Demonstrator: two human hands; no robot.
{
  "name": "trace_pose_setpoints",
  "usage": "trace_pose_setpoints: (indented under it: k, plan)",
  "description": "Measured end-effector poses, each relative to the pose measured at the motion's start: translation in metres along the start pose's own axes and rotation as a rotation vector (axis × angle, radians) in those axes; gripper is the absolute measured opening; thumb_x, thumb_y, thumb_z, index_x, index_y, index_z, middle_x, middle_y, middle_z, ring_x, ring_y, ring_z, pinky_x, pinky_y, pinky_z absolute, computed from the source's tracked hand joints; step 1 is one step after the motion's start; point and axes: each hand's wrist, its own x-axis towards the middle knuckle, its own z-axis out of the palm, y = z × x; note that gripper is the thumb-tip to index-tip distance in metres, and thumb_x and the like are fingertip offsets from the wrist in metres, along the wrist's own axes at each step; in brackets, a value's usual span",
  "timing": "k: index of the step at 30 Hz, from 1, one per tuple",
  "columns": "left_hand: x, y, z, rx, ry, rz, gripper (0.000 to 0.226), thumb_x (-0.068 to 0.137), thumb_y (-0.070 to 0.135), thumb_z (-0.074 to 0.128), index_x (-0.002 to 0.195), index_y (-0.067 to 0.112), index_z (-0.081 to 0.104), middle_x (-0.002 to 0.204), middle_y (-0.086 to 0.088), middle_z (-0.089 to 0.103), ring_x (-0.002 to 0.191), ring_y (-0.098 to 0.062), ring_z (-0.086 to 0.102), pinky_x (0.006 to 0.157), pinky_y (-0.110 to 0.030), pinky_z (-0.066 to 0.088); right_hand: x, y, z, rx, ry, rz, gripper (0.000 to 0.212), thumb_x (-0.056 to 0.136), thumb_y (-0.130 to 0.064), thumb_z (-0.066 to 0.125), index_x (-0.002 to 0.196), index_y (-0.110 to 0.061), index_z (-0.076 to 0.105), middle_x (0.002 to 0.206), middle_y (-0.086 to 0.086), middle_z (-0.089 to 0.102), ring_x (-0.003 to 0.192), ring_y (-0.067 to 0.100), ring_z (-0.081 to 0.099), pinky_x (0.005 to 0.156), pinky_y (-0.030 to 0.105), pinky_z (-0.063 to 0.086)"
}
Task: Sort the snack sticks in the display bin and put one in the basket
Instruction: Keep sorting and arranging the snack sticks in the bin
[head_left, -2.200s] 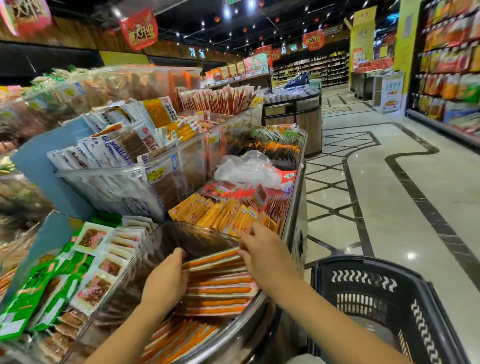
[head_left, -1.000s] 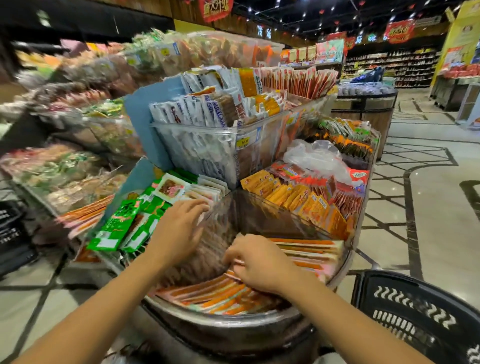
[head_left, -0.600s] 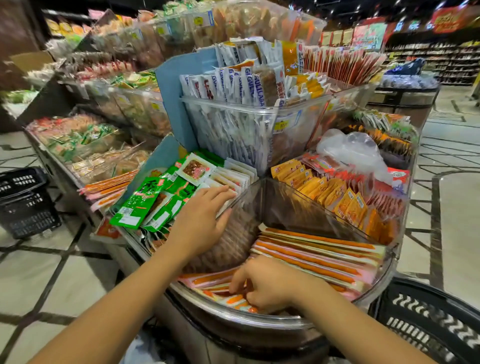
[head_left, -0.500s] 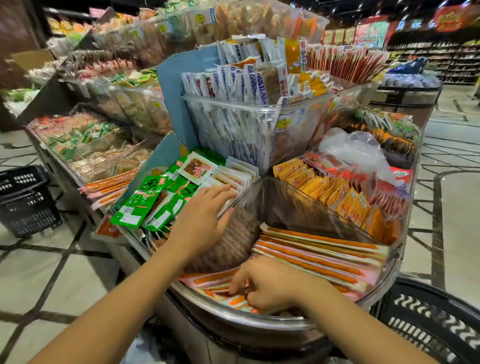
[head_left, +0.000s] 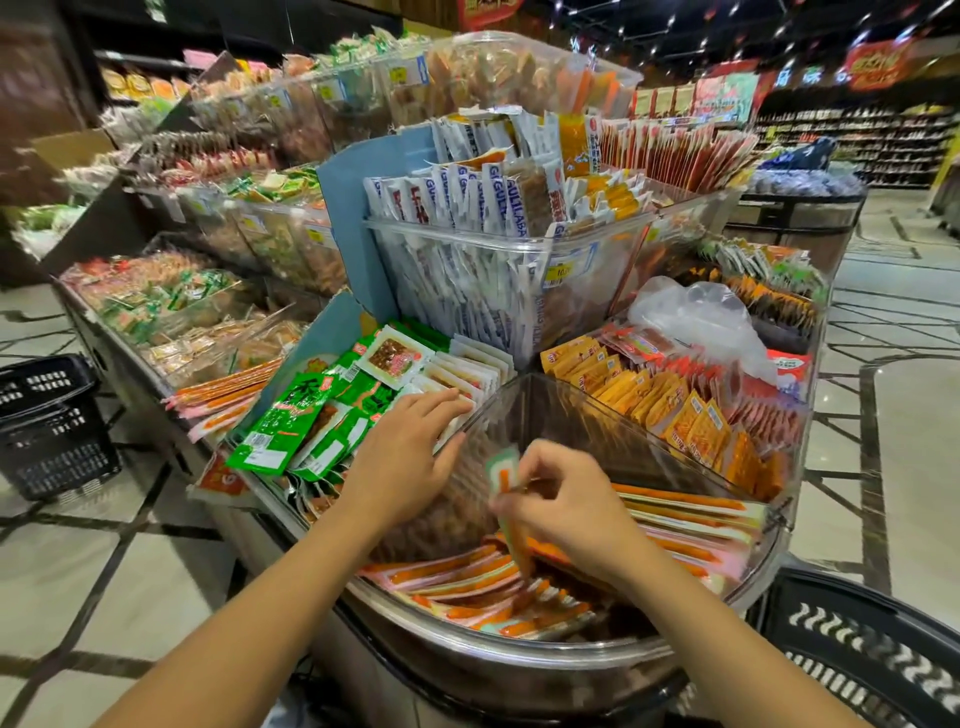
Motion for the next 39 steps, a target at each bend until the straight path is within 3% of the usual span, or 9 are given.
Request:
trace_pose_setpoints:
  k: [4,7,11,14,21,25,28,33,39]
  plan:
    - [0.0,0.0,0.001,0.017,-0.005,-0.014,0.036,0.099,0.029,0.061,0.134,0.023,0.063,0.141,0.007,0.058,0.129,-0.016,0.05,0.109,-0.035,0.042,0.005,-0.012,-0.022,0.253,0.199,0.018,0.019,0.085,0.002,0.074,0.089,0.004,0.055,0.075,0.016,0.066,0.058,0.018,0.062,0.051,0.028,0.052]
    - [0.0,0.001,0.002,0.026,0.002,-0.002,0.036,0.099,0.031,0.06,0.134,0.024,0.062,0.141,0.008,0.058,0.129,-0.015,0.05,0.109,-0.035,0.043,0.007,-0.02,-0.038,0.261,0.263,0.015,0.014,0.095,-0.009,0.066,0.095,0.0,0.056,0.079,0.012,0.073,0.057,0.026,0.068,0.052,0.029,0.054]
    - [0.0,0.0,0.002,0.039,0.021,0.019,0.036,0.098,0.032,0.058,0.133,0.023,0.064,0.139,0.007,0.06,0.126,-0.017,0.053,0.107,-0.038,0.047,0.008,-0.024,-0.051,0.246,0.341,0.064,0.031,0.103,-0.035,0.052,0.099,-0.005,0.058,0.08,0.011,0.075,0.058,0.032,0.072,0.054,0.037,0.055]
    - [0.001,0.001,0.003,0.069,0.019,0.045,0.04,0.096,0.036,0.053,0.131,0.021,0.065,0.136,0.004,0.062,0.122,-0.02,0.057,0.103,-0.04,0.05,0.006,-0.026,-0.057,0.245,0.365,0.056,0.029,0.106,-0.036,0.046,0.094,-0.012,0.059,0.079,0.01,0.076,0.055,0.033,0.071,0.053,0.035,0.053]
    - [-0.006,0.019,-0.009,0.147,0.029,0.199,0.031,0.096,0.037,0.051,0.115,0.02,0.069,0.119,0.003,0.066,0.108,-0.019,0.059,0.093,-0.038,0.051,-0.002,-0.037,-0.075,0.255,0.371,0.061,0.043,0.109,-0.03,0.037,0.097,0.008,0.053,0.079,0.018,0.074,0.058,0.037,0.072,0.047,0.032,0.051]
    - [-0.023,0.059,-0.006,-0.079,-0.274,0.13,0.039,0.096,0.059,0.042,0.11,0.032,0.067,0.097,0.015,0.068,0.091,-0.005,0.059,0.083,-0.031,0.05,-0.003,-0.038,-0.086,0.249,0.415,0.052,0.04,0.109,-0.031,0.034,0.094,0.001,0.053,0.076,0.02,0.072,0.059,0.033,0.073,0.044,0.027,0.051]
    - [-0.031,0.071,0.003,-0.367,-0.431,0.006,0.02,0.095,0.05,0.059,0.091,0.03,0.063,0.075,0.008,0.068,0.07,-0.006,0.063,0.071,-0.033,0.053,-0.004,-0.037,-0.09,0.237,0.448,0.072,0.044,0.109,-0.032,0.034,0.094,0.006,0.05,0.079,0.029,0.069,0.057,0.028,0.073,0.04,0.021,0.047]
    - [-0.033,0.071,0.004,-0.556,-0.426,-0.092,0.018,0.094,0.032,0.069,0.076,0.031,0.068,0.068,0.012,0.066,0.065,-0.004,0.062,0.067,-0.025,0.048,-0.008,-0.028,-0.088,0.246,0.418,0.079,0.019,0.103,-0.018,0.056,0.096,-0.001,0.058,0.083,0.03,0.069,0.066,0.026,0.075,0.054,0.03,0.056]
    - [-0.033,0.076,0.001,-0.655,-0.438,-0.122,0.016,0.094,0.023,0.07,0.079,0.029,0.072,0.07,0.015,0.067,0.07,0.0,0.062,0.069,-0.016,0.046,-0.012,-0.024,-0.083,0.376,0.319,0.182,0.013,0.095,-0.013,0.067,0.098,0.0,0.069,0.084,0.02,0.075,0.074,0.03,0.076,0.061,0.031,0.062]
